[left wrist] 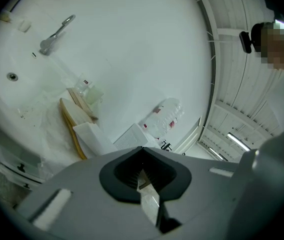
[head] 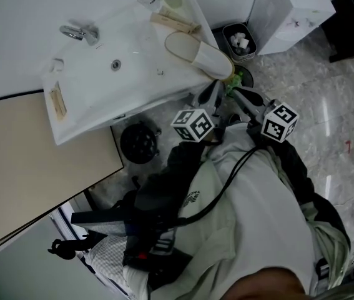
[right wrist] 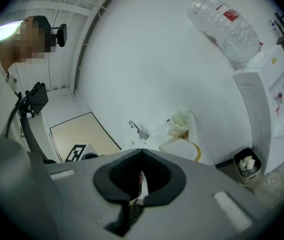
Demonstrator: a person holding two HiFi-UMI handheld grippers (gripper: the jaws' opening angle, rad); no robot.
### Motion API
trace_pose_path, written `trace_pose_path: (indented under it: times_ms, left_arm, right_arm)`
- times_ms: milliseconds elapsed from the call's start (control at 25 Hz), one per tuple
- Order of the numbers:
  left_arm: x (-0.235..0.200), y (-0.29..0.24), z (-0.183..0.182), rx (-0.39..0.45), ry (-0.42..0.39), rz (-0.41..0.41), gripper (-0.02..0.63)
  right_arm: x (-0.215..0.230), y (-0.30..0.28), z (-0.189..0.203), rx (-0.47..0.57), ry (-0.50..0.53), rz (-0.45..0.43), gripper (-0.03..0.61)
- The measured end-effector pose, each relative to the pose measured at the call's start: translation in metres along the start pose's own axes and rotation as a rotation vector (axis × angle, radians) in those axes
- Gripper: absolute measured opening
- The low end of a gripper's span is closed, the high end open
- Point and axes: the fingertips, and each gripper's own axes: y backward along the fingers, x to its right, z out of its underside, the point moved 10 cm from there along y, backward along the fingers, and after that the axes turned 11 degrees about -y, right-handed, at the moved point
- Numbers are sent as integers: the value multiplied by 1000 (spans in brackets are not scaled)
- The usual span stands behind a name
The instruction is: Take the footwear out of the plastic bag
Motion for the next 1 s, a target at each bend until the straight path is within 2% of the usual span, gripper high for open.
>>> trace_pose_path:
  times_ms: [280,600,1000]
  left_arm:
    - [14,-17,10,-33,-25,9,8]
    - [21,-19,18,-42,-31,-36,8]
    - [19,1,20,1,-17,-122,8]
  right_arm:
    - [12,25,-1,35,-18,29,2]
    - [20,41,-2,50,-23,38,2]
    - [16,33,1,-17,-25,-6,2]
